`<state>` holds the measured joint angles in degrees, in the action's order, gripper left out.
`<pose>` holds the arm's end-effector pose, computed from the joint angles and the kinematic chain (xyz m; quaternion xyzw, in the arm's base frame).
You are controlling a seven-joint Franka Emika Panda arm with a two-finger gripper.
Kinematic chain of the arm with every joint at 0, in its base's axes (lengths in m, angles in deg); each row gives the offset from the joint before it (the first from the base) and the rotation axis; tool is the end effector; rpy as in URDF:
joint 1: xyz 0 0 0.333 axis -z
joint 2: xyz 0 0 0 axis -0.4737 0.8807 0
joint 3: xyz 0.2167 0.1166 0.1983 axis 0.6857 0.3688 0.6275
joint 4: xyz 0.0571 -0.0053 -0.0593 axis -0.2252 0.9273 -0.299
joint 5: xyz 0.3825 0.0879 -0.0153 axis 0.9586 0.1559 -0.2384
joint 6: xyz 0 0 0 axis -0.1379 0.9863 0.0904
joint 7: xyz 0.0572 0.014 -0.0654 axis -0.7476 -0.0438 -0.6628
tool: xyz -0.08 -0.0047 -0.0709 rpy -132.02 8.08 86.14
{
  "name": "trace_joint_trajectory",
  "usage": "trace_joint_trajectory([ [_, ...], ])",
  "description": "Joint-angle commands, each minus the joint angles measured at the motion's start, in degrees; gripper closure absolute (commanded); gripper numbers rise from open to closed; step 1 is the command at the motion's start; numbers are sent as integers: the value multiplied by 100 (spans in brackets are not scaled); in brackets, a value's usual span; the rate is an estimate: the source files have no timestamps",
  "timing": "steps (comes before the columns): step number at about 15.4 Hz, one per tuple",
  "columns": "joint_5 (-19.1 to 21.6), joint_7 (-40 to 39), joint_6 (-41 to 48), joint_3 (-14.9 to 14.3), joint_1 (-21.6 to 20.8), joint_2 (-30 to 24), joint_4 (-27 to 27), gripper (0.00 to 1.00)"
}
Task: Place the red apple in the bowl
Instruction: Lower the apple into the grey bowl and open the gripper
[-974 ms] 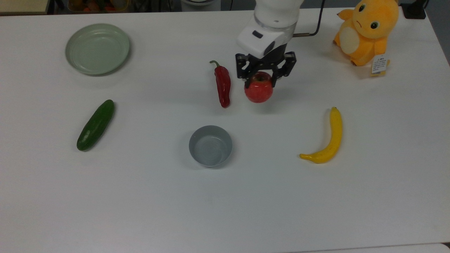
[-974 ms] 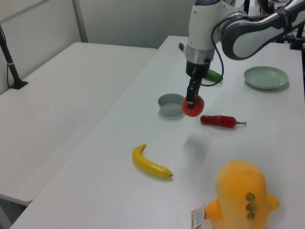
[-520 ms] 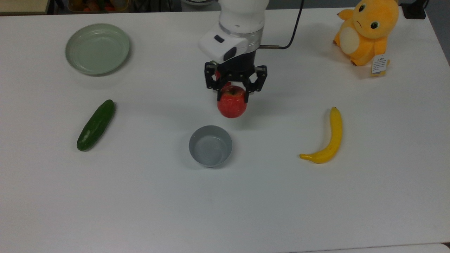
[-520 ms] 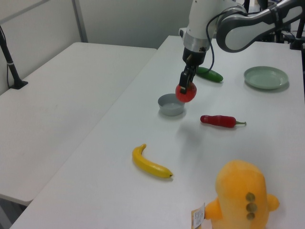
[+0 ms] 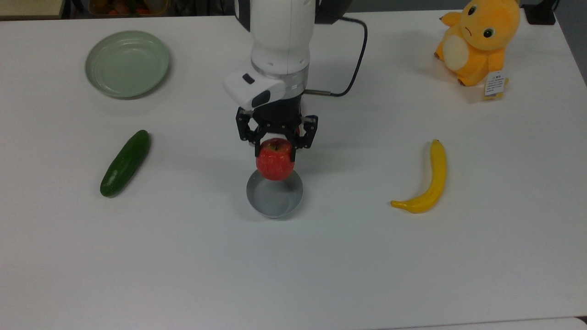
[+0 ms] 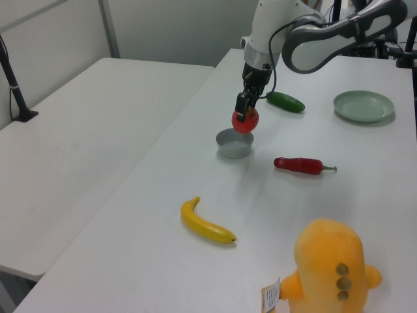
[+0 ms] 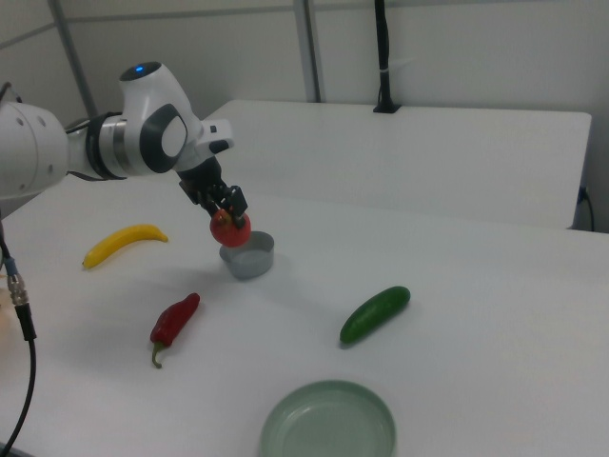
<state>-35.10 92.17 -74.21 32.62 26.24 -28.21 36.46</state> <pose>0.6830 0.1244 0.4275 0.9894 -0.0240 0.1422 0.0160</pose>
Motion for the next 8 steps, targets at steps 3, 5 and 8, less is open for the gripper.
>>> trace_joint_trajectory([
  [3, -92, 152, -276, -54, -95, 423, -249, 63],
  [5, -83, 152, -285, -54, -95, 441, -240, 62],
  [8, -83, 152, -302, -46, -104, 485, -249, 59],
])
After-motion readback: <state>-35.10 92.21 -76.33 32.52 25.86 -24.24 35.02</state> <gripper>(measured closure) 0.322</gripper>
